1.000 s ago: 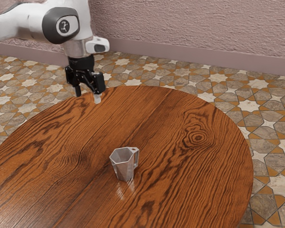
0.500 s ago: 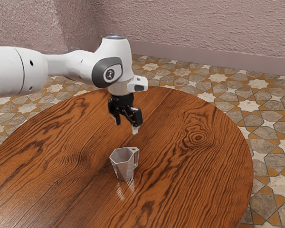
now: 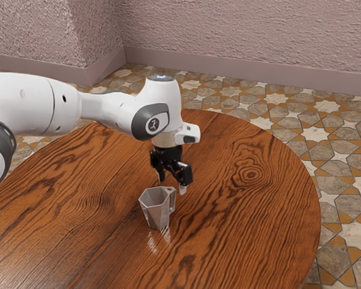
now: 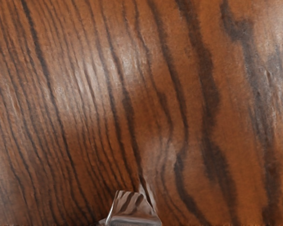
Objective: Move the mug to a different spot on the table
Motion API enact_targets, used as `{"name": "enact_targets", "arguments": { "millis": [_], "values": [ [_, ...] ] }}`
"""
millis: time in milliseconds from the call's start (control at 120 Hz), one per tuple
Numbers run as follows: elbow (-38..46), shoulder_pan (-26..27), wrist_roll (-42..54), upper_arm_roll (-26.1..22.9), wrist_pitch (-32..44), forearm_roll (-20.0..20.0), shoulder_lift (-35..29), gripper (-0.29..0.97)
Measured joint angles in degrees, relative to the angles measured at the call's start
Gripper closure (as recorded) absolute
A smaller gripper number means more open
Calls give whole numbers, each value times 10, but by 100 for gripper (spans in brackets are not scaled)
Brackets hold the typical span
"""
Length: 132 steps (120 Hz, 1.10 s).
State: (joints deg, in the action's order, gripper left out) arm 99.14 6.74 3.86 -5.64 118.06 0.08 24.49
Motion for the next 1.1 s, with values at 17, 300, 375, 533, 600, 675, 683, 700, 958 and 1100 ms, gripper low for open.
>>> {"name": "enact_targets", "arguments": {
  "millis": [17, 300, 375, 533, 600, 675, 683, 700, 958, 1100],
  "values": [
    [1, 0, 0, 0, 1, 0, 0, 2],
    [-2, -4, 5, 0, 10, 5, 24, 3],
    [-2, -4, 6, 0, 12, 6, 31, 3],
    [0, -2, 9, 2, 13, 13, 37, 5],
    [1, -1, 10, 3, 14, 20, 38, 6],
    [1, 0, 11, 3, 14, 26, 39, 10],
    [1, 0, 11, 3, 14, 26, 39, 11],
    [1, 0, 11, 3, 14, 27, 39, 12],
    [1, 1, 12, 3, 2, 34, 40, 30],
    [-1, 4, 12, 4, -11, 45, 42, 38]
  ]
}}
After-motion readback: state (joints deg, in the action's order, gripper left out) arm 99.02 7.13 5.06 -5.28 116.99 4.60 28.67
